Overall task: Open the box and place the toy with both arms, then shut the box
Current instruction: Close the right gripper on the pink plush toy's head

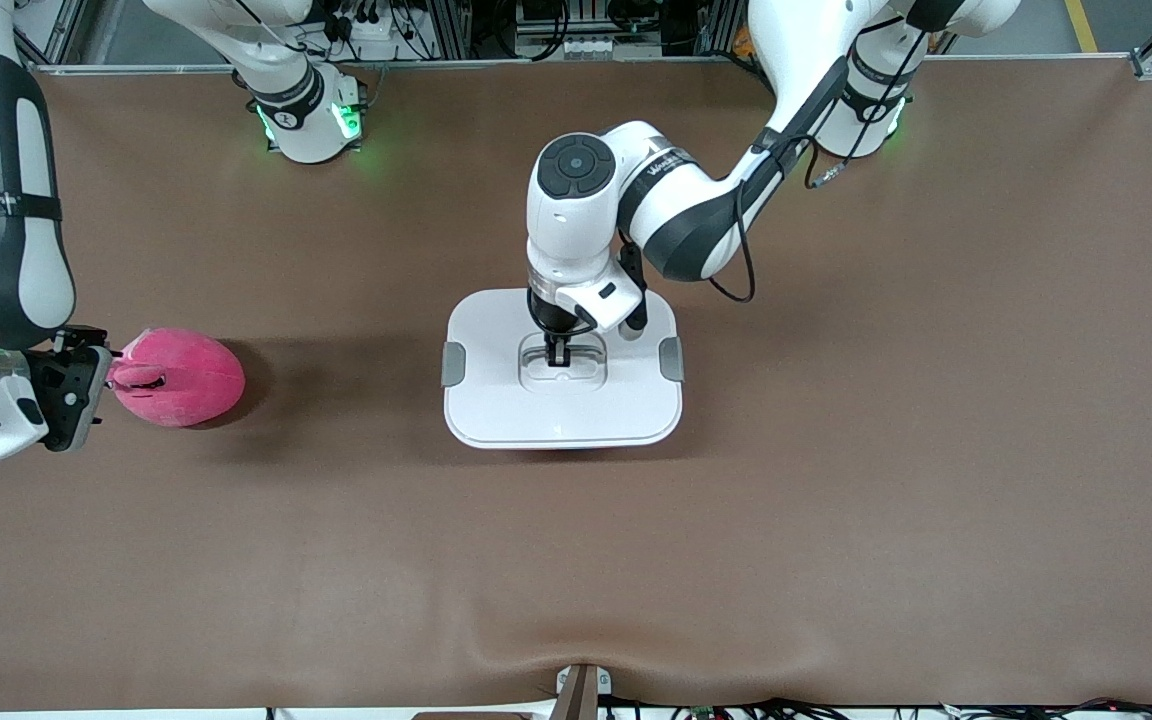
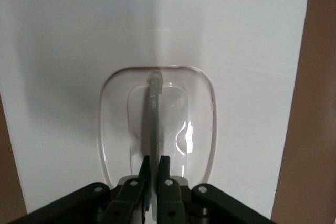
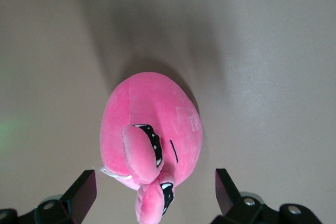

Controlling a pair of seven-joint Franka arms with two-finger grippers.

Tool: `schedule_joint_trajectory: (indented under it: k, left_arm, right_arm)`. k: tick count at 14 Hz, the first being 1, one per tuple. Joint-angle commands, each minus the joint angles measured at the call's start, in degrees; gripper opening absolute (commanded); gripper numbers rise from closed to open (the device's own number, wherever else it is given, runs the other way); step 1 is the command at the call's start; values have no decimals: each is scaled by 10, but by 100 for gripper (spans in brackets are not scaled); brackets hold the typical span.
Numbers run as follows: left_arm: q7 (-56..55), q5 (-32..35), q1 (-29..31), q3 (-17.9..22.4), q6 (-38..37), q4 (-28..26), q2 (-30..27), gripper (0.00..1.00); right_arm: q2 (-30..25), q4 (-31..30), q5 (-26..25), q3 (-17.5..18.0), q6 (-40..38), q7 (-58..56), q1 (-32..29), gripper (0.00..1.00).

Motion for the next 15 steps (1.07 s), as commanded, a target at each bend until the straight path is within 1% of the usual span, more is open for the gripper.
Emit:
schedule_joint_trajectory:
  k: [1,4,8,15]
  left_arm:
    - [7,13,-1,4,0,-4,-12,0]
    - [10,13,-2,4,0,-4,-10,0]
    - [13,13,-2,4,1,-4,-10,0]
    - [27,13,1,3,-2,-4,-14,0]
  right_arm:
    - [-1,-24,-6,4,23,-21,-4,100]
    - [-1,-35,-6,4,33,-24,-5,100]
    - [-3,-80,1,5,80,-54,-8,100]
    - [-7,-107,1,5,87,-58,-16,100]
